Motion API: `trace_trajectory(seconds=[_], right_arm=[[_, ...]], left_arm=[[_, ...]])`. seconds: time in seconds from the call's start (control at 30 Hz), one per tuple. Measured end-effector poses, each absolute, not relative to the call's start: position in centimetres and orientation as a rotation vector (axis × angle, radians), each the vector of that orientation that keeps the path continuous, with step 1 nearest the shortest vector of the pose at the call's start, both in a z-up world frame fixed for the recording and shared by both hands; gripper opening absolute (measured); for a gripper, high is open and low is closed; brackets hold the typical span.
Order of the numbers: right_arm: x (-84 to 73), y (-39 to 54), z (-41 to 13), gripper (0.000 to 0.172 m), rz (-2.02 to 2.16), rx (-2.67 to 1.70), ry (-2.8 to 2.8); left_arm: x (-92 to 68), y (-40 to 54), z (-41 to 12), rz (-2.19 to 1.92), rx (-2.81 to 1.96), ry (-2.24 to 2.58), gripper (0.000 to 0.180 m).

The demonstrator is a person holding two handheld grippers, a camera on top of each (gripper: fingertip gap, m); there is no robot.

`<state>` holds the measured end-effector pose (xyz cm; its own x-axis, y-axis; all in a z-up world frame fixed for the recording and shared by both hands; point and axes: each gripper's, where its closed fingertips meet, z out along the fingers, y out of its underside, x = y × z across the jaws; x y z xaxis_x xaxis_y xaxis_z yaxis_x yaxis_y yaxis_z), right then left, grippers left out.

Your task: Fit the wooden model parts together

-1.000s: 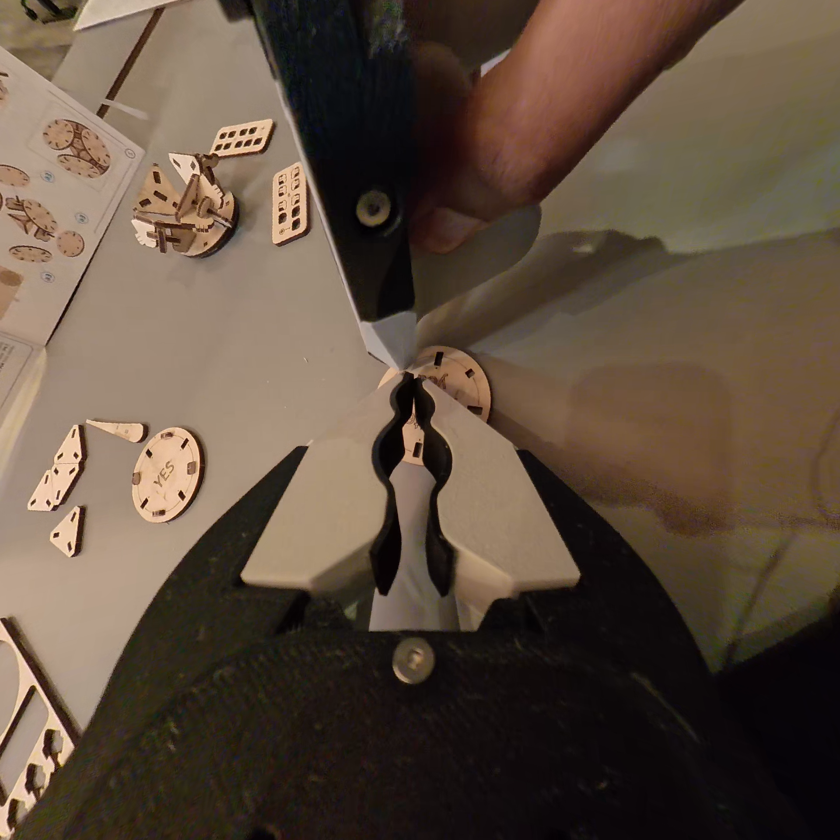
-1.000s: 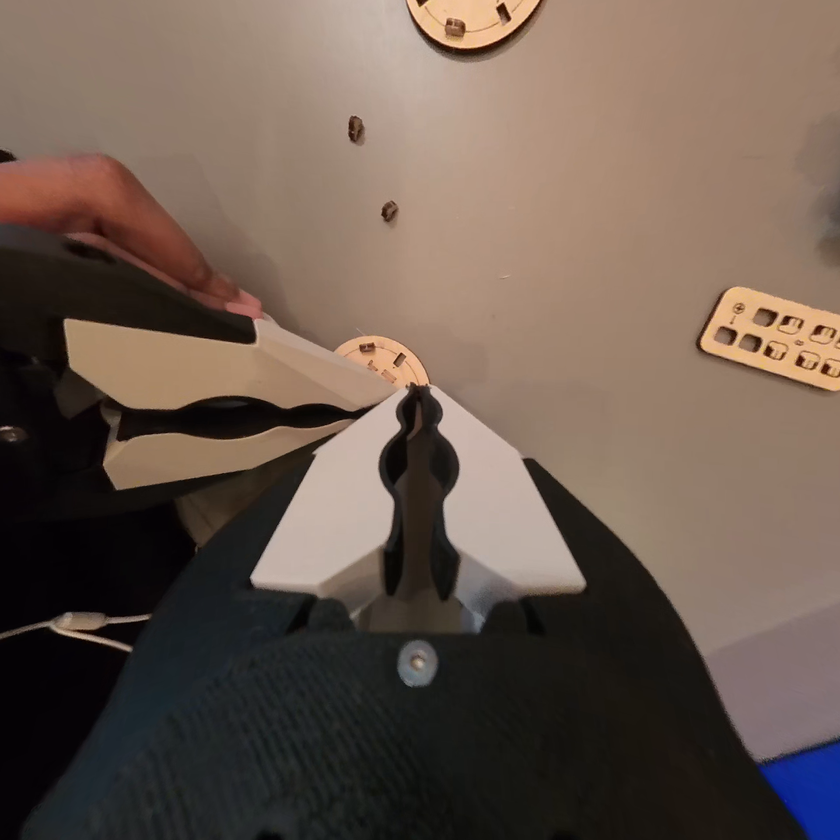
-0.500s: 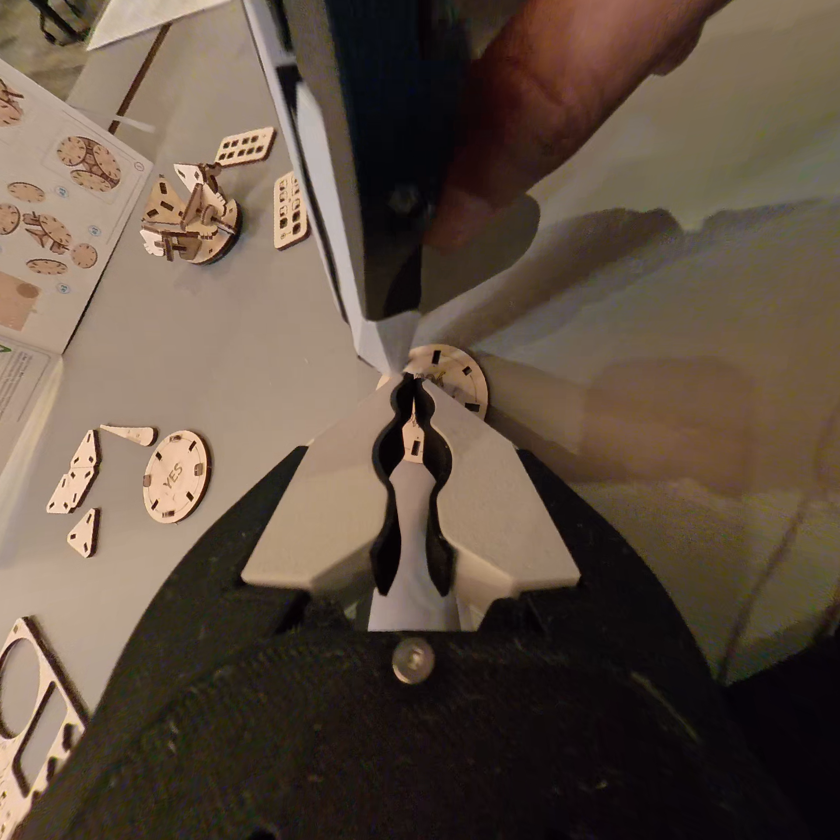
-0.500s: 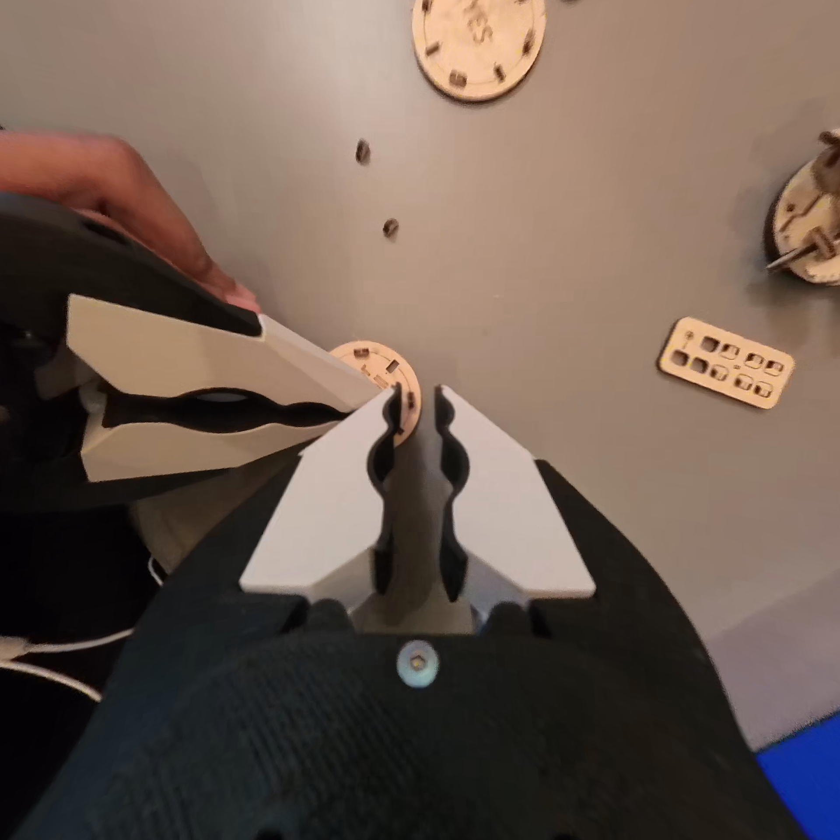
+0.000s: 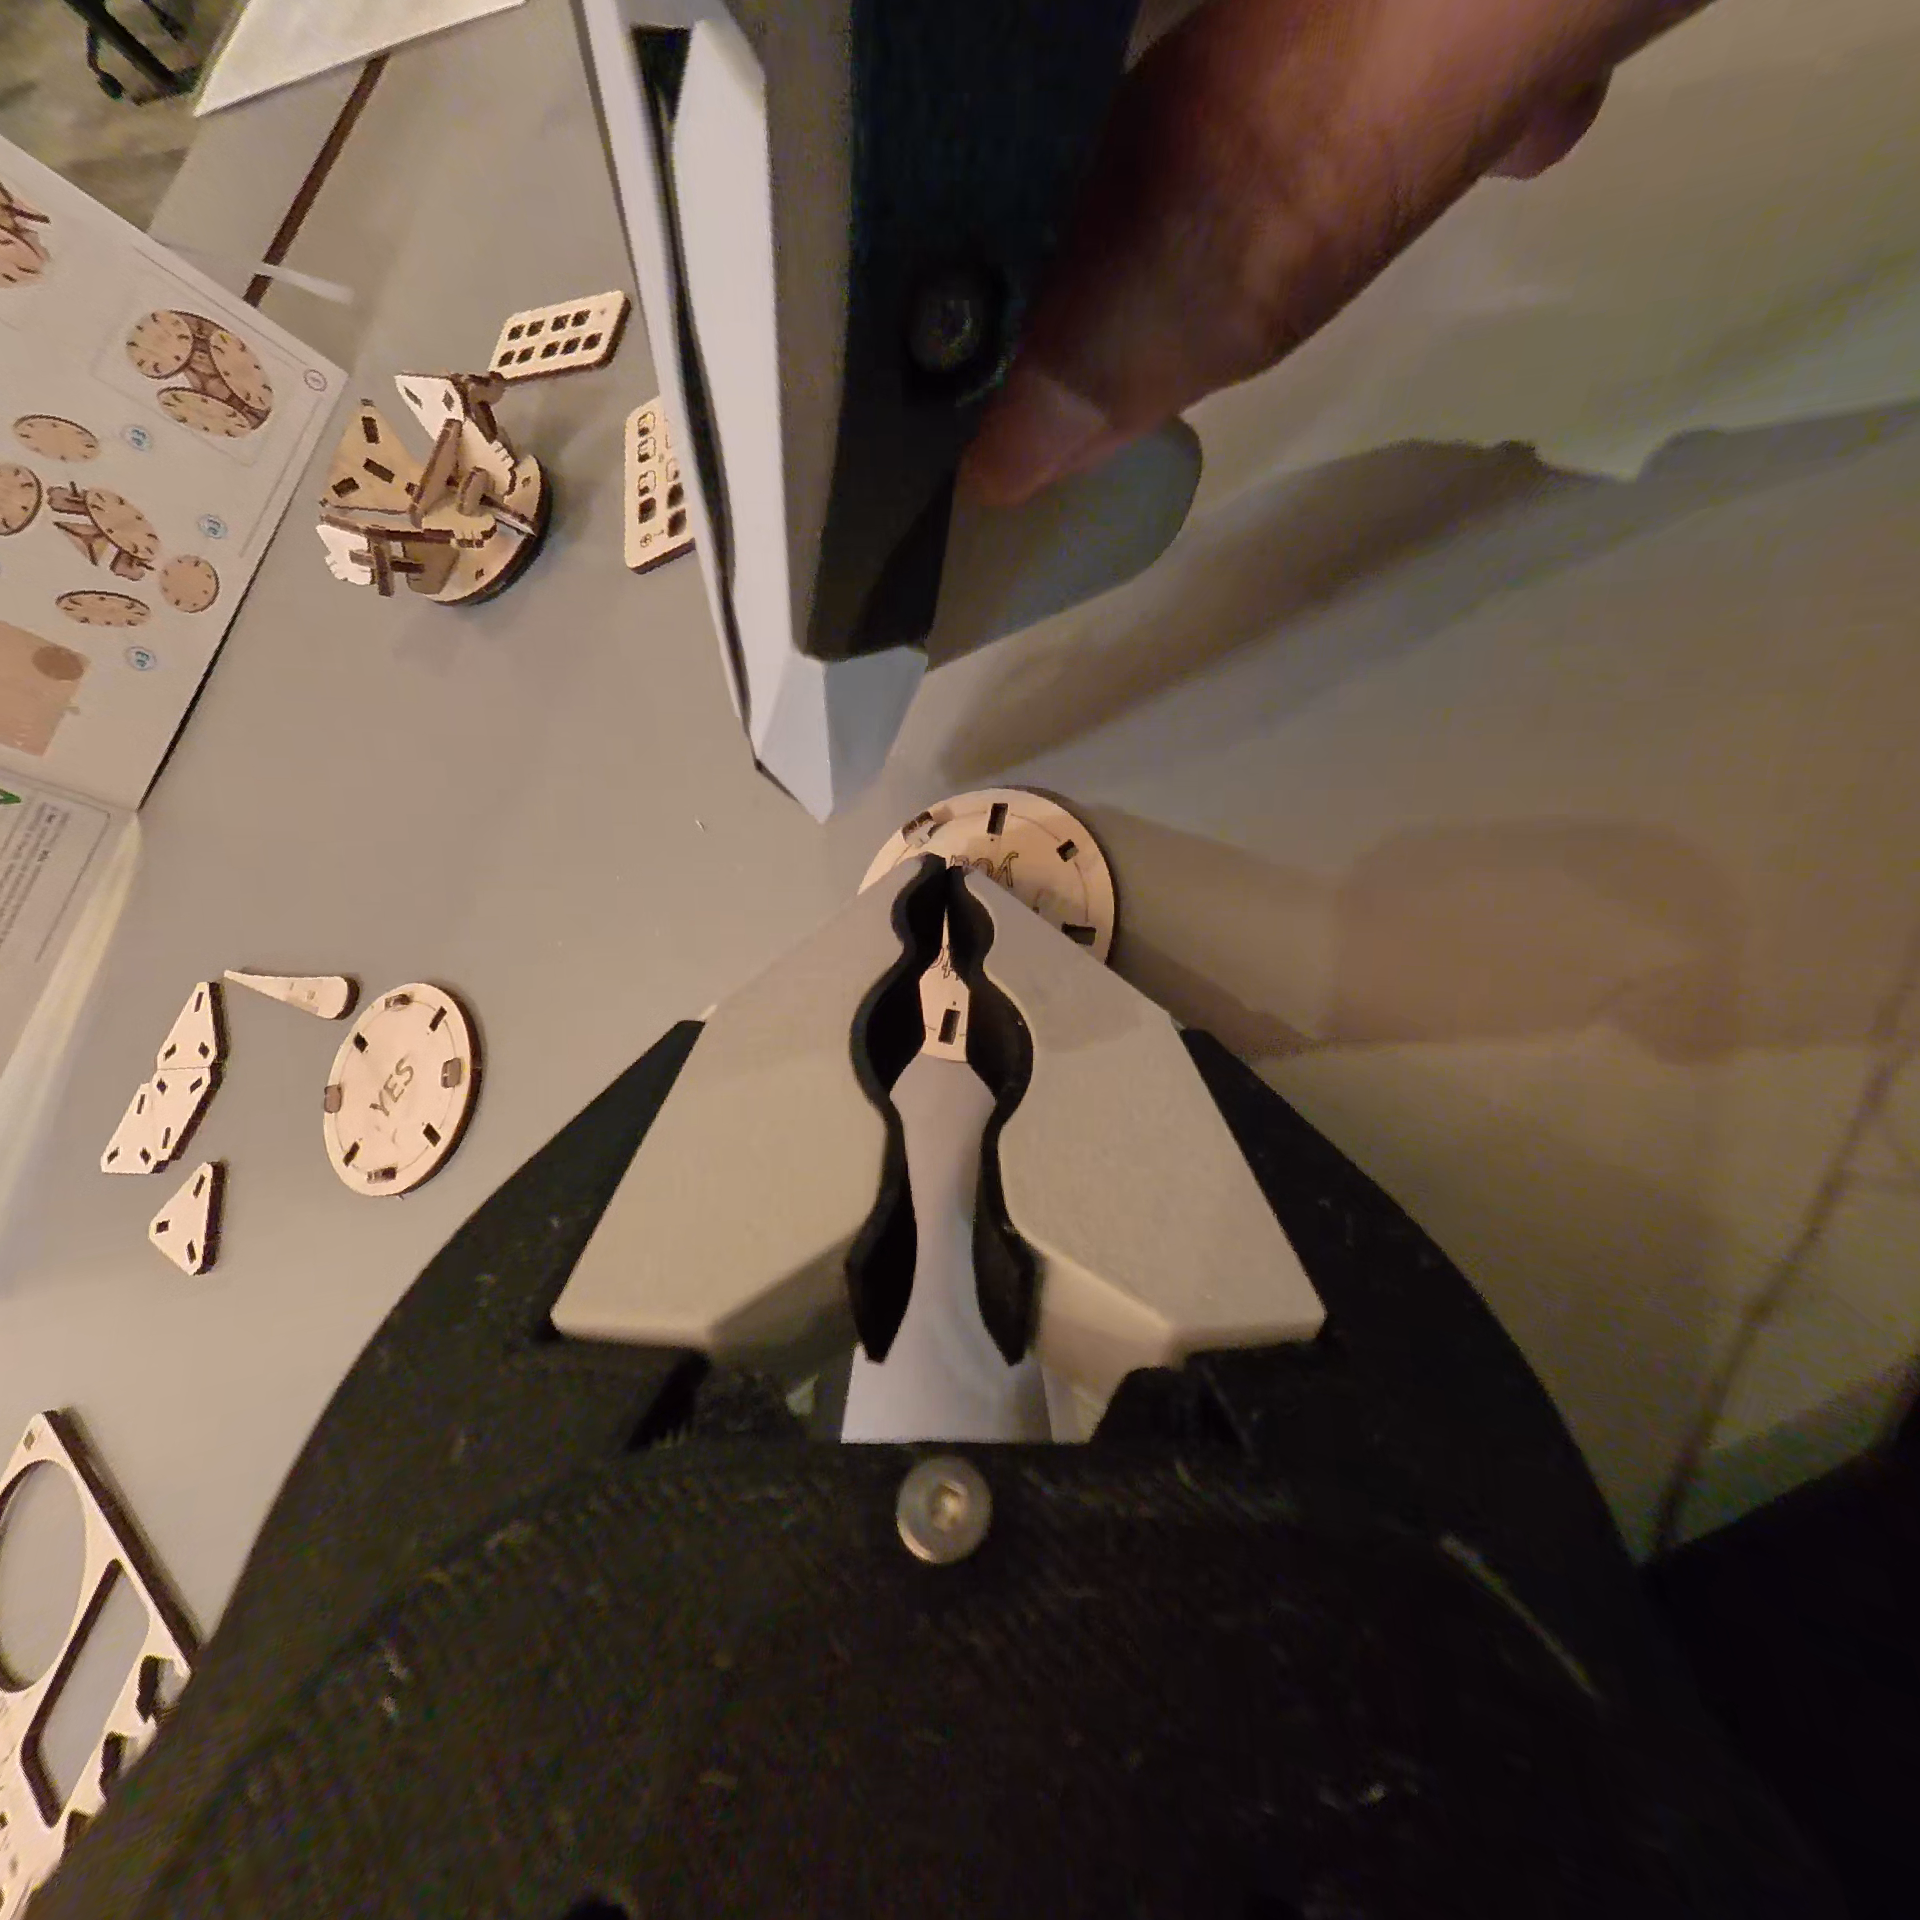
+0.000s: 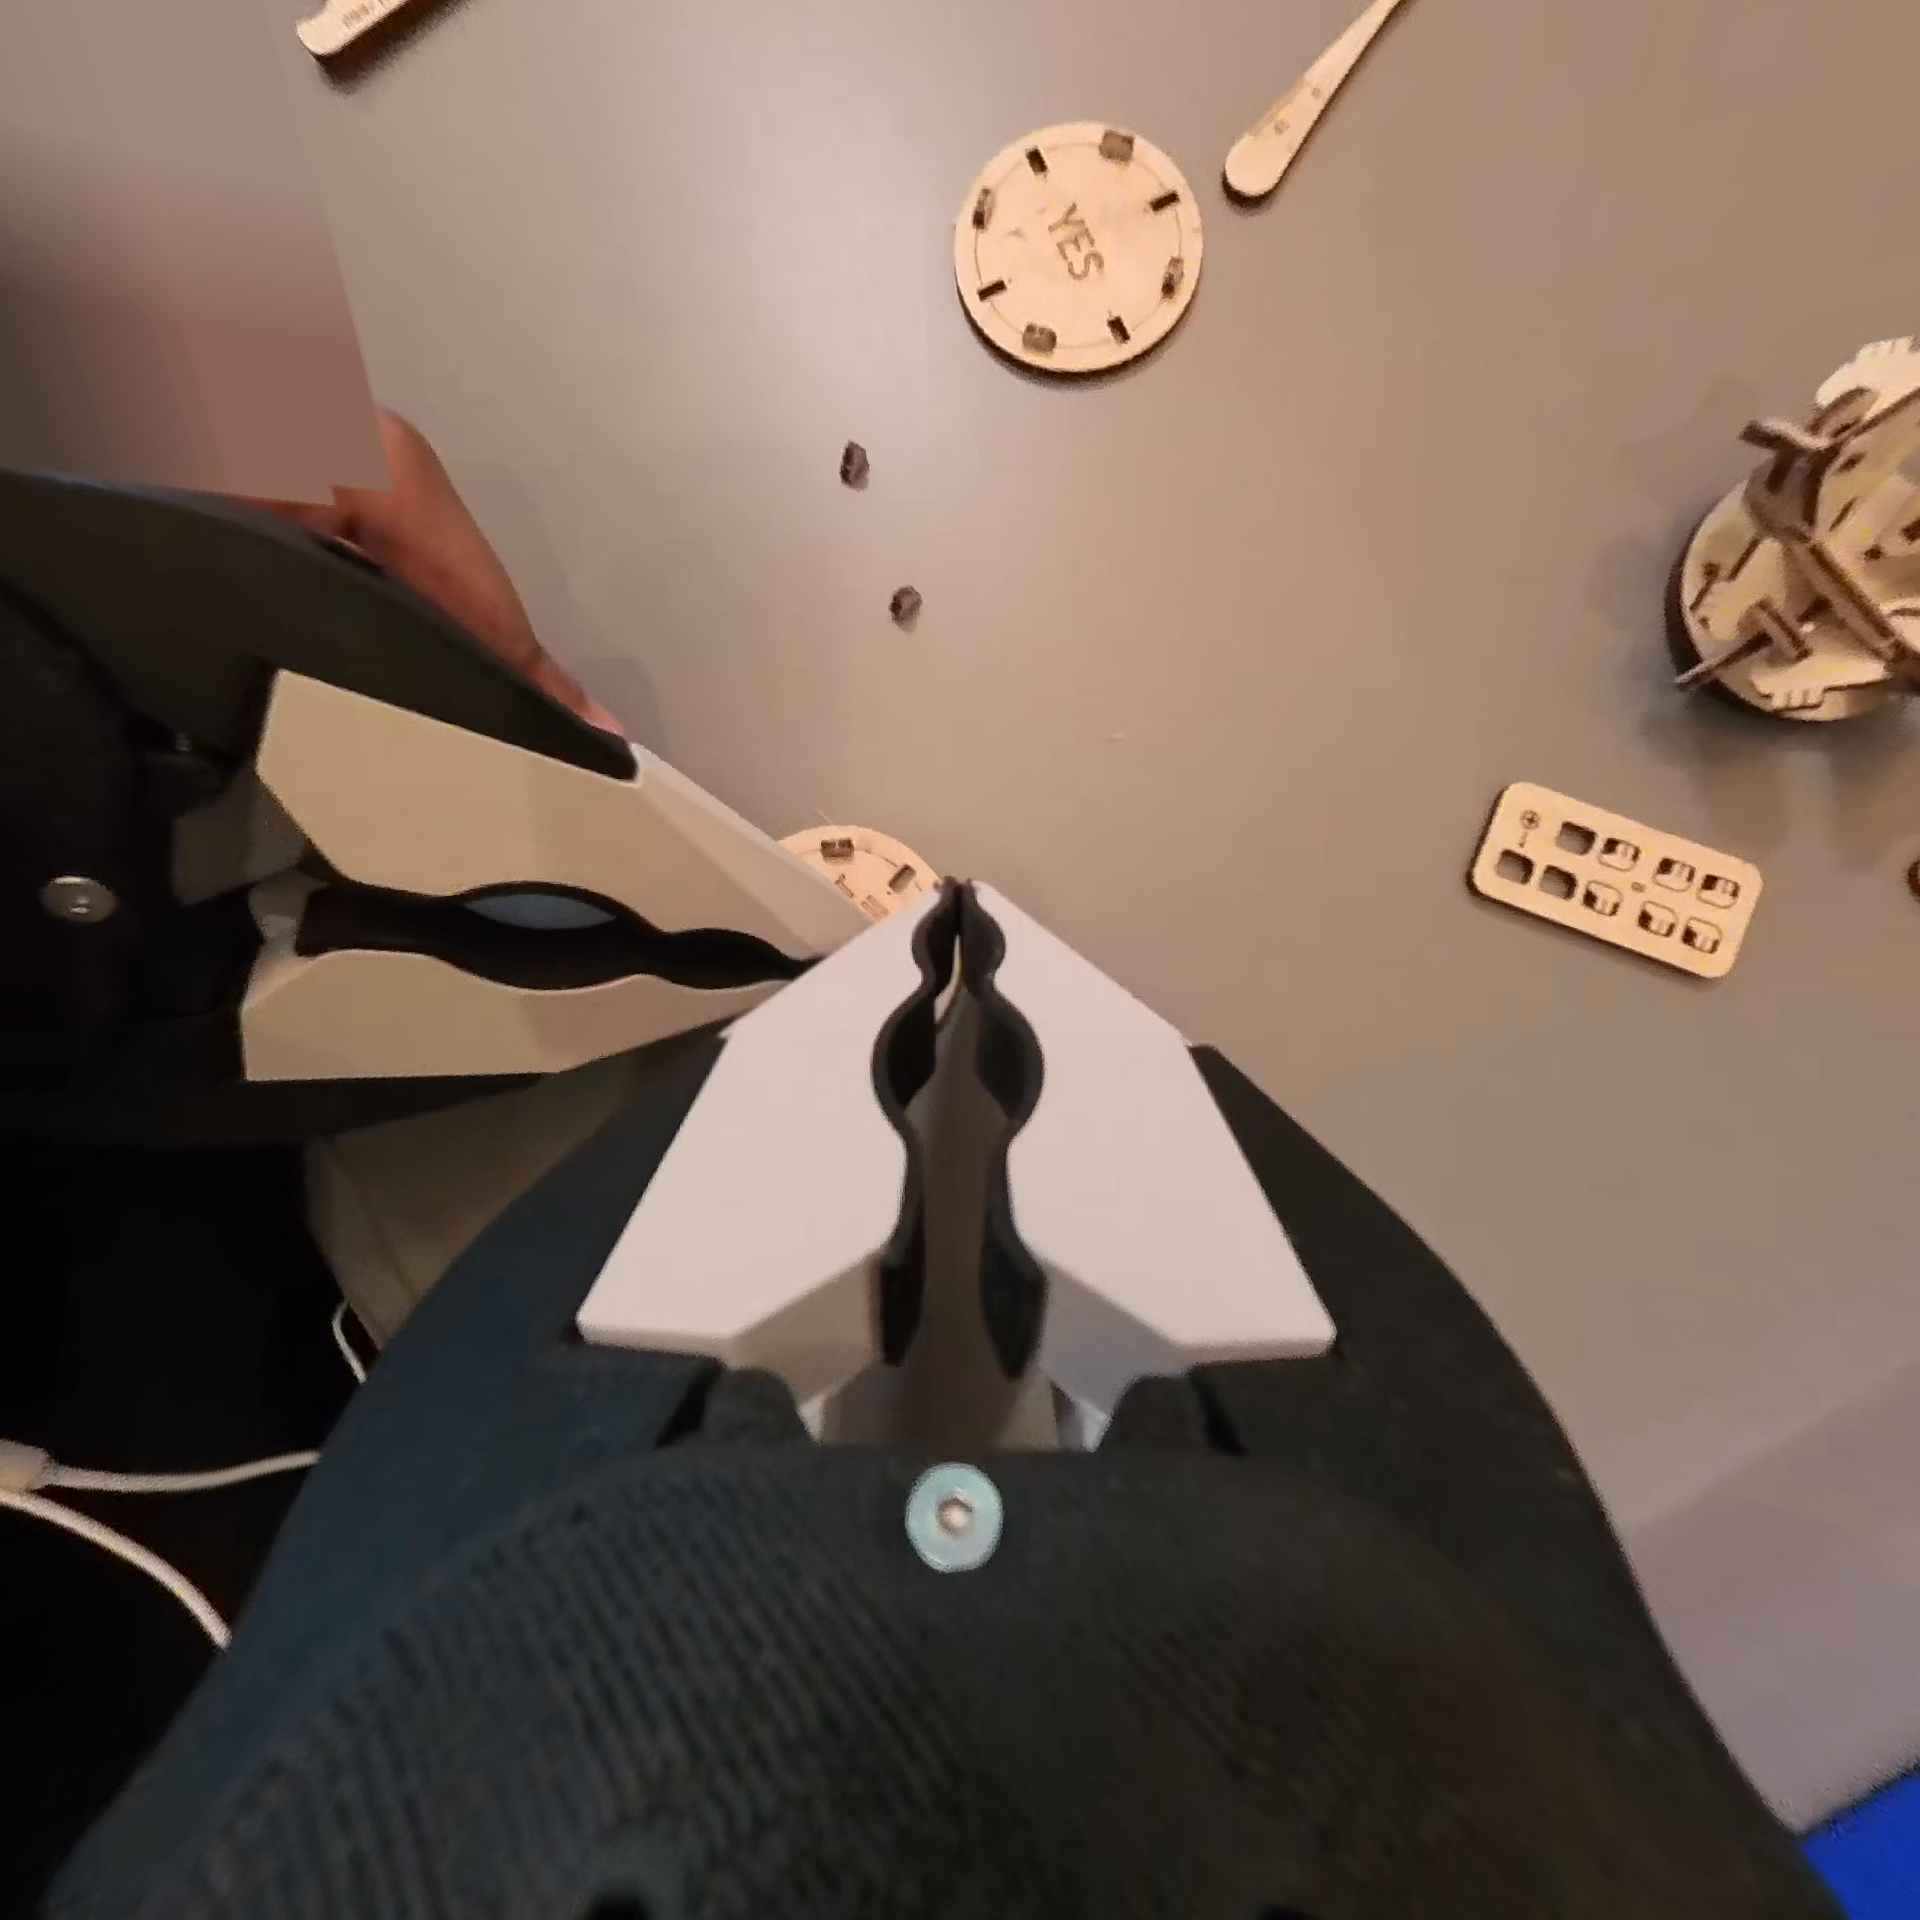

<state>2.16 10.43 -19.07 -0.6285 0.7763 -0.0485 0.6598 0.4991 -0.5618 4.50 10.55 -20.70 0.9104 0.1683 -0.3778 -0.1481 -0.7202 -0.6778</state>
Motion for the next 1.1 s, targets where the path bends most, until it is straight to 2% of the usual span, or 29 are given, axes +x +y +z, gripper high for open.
trace_trajectory(seconds=[0.13, 0.3, 0.63, 0.73, 0.83, 0.93, 1.03, 1.1], right_arm=[[2.9, 10.2, -20.4, 0.000, 0.790, -1.284, -2.588], [2.2, 10.3, -18.7, 0.000, 0.835, -1.247, -2.522], [2.0, 10.6, -18.8, 0.000, 0.851, -1.275, -2.471], [3.0, 10.6, -20.3, 0.000, 0.800, -1.324, -2.560], [2.5, 11.3, -19.5, 0.000, 0.736, -1.249, -2.517], [1.9, 10.6, -18.1, 0.000, 0.864, -1.271, -2.456], [2.9, 10.3, -20.5, 0.000, 0.806, -1.315, -2.555], [2.8, 10.4, -20.1, 0.000, 0.786, -1.299, -2.557]], left_arm=[[4.5, 10.5, -20.7, 0.534, -2.313, -0.016, 0.000], [4.5, 10.5, -20.7, 0.535, -2.314, -0.015, 0.000], [4.5, 10.5, -20.7, 0.534, -2.314, -0.016, 0.000], [4.5, 10.5, -20.7, 0.534, -2.313, -0.015, 0.000], [4.5, 10.5, -20.7, 0.536, -2.313, -0.014, 0.000], [4.5, 10.5, -20.7, 0.541, -2.313, -0.012, 0.000], [4.5, 10.5, -20.7, 0.539, -2.313, -0.013, 0.000], [4.5, 10.5, -20.7, 0.538, -2.313, -0.012, 0.000]])
